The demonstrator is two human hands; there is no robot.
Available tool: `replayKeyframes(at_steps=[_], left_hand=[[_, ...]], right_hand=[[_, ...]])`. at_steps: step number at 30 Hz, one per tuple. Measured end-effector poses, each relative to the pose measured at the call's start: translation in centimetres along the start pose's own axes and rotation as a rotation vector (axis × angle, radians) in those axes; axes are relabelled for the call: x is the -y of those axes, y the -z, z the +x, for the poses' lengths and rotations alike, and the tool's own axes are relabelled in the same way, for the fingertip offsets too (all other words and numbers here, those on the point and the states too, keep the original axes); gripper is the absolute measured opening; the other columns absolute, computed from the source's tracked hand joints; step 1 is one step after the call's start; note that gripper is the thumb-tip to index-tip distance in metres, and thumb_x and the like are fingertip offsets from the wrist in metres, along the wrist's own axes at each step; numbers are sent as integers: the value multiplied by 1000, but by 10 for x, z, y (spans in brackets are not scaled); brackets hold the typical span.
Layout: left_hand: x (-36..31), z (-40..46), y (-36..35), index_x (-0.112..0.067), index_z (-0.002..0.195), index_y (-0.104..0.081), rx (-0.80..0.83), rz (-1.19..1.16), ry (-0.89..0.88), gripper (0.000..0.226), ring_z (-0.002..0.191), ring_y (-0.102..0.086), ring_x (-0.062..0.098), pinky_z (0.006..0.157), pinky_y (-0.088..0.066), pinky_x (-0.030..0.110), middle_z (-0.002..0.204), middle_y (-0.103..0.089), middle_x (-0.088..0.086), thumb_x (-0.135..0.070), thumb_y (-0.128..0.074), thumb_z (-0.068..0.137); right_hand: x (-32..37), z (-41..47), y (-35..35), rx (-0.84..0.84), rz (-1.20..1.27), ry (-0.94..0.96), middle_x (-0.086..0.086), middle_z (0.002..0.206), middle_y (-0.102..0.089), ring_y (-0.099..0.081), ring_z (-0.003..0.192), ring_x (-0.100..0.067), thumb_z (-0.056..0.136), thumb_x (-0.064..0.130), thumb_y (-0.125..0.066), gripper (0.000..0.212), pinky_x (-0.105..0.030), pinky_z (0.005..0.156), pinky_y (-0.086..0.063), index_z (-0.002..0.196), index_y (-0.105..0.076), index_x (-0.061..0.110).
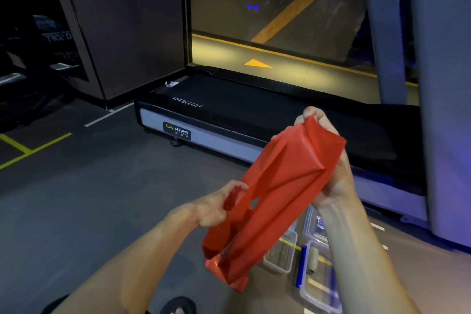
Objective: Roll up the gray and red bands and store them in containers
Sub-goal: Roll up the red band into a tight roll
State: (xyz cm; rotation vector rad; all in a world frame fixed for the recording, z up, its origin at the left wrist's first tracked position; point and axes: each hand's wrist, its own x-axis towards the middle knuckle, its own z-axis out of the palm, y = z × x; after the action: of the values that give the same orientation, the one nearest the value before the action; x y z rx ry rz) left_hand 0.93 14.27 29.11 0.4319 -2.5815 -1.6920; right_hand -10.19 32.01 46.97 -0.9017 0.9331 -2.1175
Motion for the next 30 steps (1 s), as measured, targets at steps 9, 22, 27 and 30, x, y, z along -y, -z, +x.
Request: replayKeyframes(at_steps=[9, 22, 27, 30], left_hand=[[-77, -14, 12, -2, 96, -74, -142, 57, -256, 48, 104, -69, 26, 96, -53, 48, 105, -72, 6, 6, -39, 65], [-121, -43, -3, -24, 103, -75, -402, -142, -403, 22, 101, -71, 15, 100, -53, 39, 103, -76, -7, -24, -81, 82], [-121, -41, -3, -13, 97, -75, -492, -60, -428, 14, 88, -71, 21, 85, -56, 47, 92, -73, -1, -19, -62, 94], [-121, -43, 0, -14, 99, -76, -504, -10, -432, 16, 88, -70, 17, 83, -56, 45, 92, -73, -3, -20, -61, 96]], right_hand=[[-3, 0, 2, 22, -68, -38, 4, 71, -55, -52, 60, -10, 100, 20, -54, 7, -29, 63, -46, 94, -57, 18], [0, -2, 6, 14, -106, -49, 1, 71, -61, -60, 64, -18, 99, 21, -54, 6, -31, 63, -54, 96, -59, 18], [2, -2, 9, -5, -108, -35, 2, 71, -63, -61, 59, -10, 98, 21, -54, 6, -26, 59, -53, 96, -56, 16], [4, -2, 10, -18, -115, -27, 3, 70, -61, -59, 58, -9, 97, 20, -54, 6, -25, 59, -52, 94, -58, 16]])
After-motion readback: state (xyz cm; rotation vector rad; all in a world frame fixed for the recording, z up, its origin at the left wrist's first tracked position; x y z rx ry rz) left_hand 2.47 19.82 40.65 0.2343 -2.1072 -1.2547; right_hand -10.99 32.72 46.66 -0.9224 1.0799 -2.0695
